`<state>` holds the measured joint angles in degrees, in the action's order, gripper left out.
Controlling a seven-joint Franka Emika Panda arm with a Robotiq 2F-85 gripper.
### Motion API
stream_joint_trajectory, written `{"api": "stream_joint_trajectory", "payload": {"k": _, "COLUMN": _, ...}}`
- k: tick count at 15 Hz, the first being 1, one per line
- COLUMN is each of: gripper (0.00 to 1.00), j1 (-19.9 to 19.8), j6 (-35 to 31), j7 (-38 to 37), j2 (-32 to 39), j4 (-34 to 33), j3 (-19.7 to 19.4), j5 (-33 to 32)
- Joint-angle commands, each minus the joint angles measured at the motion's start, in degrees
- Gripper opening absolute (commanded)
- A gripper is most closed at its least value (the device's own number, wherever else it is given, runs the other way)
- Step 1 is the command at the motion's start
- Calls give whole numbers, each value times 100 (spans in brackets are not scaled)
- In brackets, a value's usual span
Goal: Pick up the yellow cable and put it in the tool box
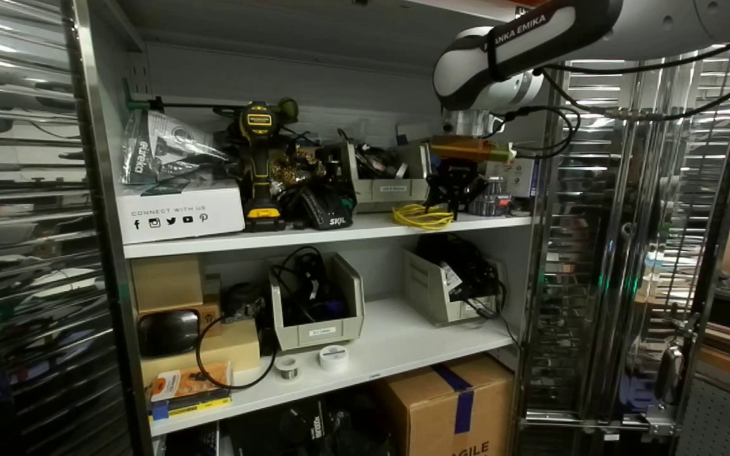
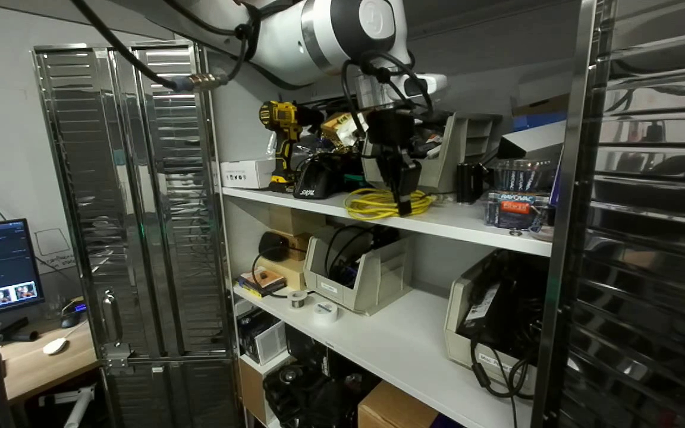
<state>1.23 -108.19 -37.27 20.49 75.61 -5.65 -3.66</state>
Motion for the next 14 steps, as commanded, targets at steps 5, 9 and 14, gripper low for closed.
{"api": "stream_joint_trajectory", "payload": {"k": 5, "gripper": 5, "j1": 130, "j6": -2458, "j7": -434, "j2": -1666, "j4": 2309, "j3": 11, "j5": -615}}
{"api": "stream_joint_trajectory", "payload": {"k": 9, "gripper": 5, "j1": 30, "j6": -2506, "j7": 167, "j2": -2651, "j4": 3496, "j3": 236, "j5": -361}}
{"api": "stream_joint_trajectory", "payload": {"k": 14, "gripper": 5, "j1": -191, "j6": -3345, "j7": -244, "j2": -3842, "j4": 4969, "j3": 536, "j5": -657}}
